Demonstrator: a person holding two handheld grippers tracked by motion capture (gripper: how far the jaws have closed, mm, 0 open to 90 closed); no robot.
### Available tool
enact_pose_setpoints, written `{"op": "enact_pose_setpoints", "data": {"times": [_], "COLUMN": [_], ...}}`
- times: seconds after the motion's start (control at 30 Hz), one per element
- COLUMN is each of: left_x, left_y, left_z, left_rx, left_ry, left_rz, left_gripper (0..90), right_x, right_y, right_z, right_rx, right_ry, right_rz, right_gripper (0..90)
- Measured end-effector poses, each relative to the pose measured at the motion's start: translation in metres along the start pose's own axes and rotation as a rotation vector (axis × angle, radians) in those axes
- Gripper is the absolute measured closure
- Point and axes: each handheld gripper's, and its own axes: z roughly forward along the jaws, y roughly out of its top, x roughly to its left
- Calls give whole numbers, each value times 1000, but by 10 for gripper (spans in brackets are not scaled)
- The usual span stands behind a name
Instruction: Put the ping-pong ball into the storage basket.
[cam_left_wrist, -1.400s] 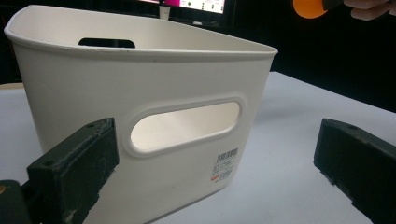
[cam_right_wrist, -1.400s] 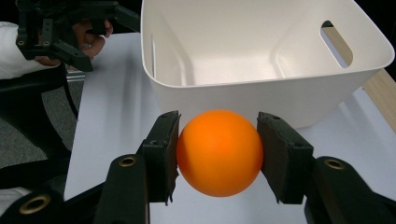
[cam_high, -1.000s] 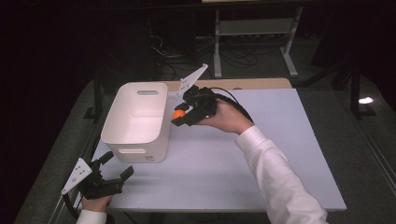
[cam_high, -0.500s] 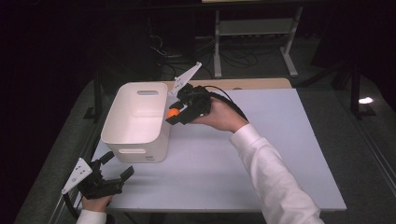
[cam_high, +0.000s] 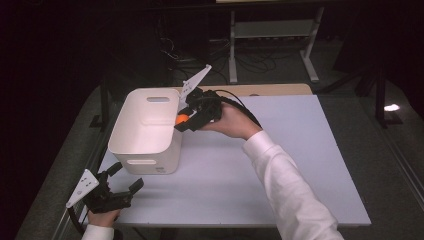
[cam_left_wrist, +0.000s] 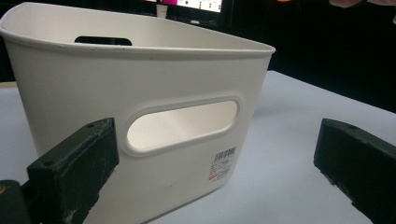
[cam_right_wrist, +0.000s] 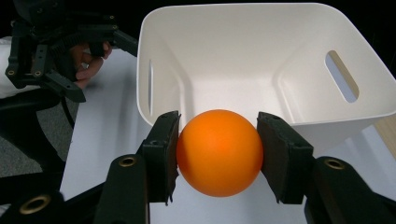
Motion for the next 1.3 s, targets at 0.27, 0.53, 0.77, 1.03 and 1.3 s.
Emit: {"op": "enact_pose_setpoints", "data": {"times": [0.27, 0.53, 0.77, 1.03, 1.3], "left_x": [0, 1, 1, 1, 1], "left_y": [0, 0, 0, 0, 0], "left_z": [0, 0, 1, 1, 1], "left_rx": [0, 0, -2, 1, 1], "left_ry": [-3, -3, -3, -5, -4], "left_rz": [1, -2, -5, -2, -5], "left_gripper": [0, 0, 0, 0, 0], "right_x": [0, 0, -2, -3, -4], "right_y": [9, 14, 16, 23, 27], "right_z": [9, 22, 29, 35, 42], "right_rx": [-11, -9, -11, -23, -24], "right_ry": [12, 35, 39, 44, 46], "right_rz": [-8, -6, 2, -6, 0], "right_gripper": [490, 490, 491, 491, 491]}}
